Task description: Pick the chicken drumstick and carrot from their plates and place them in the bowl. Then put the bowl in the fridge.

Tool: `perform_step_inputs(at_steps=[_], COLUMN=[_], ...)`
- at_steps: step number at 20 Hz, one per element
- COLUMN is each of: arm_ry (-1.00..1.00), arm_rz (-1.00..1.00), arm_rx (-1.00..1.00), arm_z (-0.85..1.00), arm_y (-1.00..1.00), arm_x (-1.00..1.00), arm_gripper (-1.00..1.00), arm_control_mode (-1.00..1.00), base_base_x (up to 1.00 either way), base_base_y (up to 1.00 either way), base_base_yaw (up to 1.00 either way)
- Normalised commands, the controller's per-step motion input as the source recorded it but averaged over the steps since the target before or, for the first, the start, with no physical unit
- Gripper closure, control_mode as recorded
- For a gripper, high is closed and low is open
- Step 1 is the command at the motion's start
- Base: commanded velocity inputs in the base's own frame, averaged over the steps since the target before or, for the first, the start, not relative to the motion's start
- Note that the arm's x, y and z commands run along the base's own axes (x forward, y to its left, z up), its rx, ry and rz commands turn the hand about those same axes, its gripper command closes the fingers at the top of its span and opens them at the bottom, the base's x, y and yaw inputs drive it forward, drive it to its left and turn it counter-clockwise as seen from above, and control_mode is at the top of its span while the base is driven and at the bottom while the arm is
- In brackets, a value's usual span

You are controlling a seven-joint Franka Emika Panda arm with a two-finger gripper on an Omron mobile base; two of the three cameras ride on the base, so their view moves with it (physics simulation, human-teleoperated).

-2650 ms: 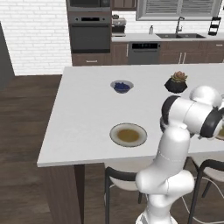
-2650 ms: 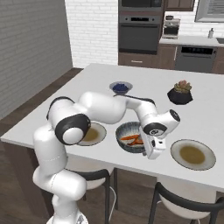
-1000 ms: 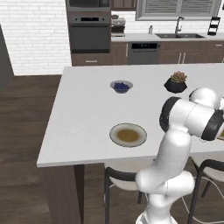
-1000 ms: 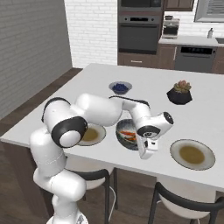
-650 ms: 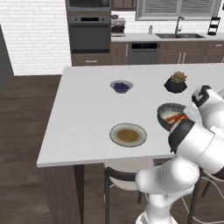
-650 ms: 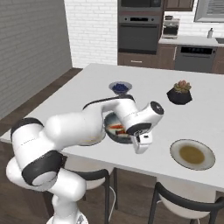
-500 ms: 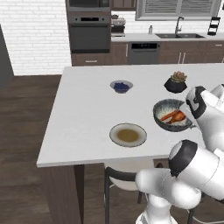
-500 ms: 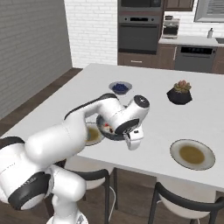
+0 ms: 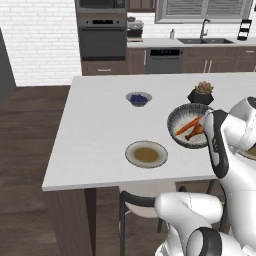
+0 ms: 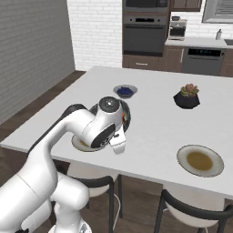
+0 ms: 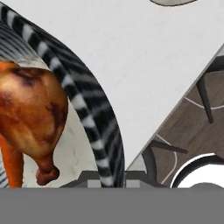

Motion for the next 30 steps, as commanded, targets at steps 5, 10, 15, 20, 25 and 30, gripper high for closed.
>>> perform_step_inputs(at_steps=[5, 10, 15, 20, 25, 30], arm_ry=[0.22, 0.28, -0.01, -0.26, -0.05, 0.00], arm_rz=[0.00, 0.00, -0.03, -0.05, -0.03, 0.00], arm_rx=[0.16, 0.21, 0.11, 0.07, 0.00, 0.00], arm_z=[0.39, 0.26, 0.00, 0.00, 0.20, 0.00], arm_y=[0.04, 0.22, 0.37, 0.50, 0.37, 0.00], arm_x=[-0.08, -0.24, -0.35, -0.70, -0.50, 0.00], arm_gripper=[1.00, 1.00, 1.00, 1.00, 1.00, 1.00], arm_control_mode=[-1.00, -1.00, -1.00, -1.00, 1.00, 1.00], base_base_x=[0.00, 0.00, 0.00, 0.00, -0.16, -0.98], base_base_y=[0.00, 0.00, 0.00, 0.00, 0.00, -0.23], base_base_yaw=[0.00, 0.00, 0.00, 0.00, 0.00, -0.05])
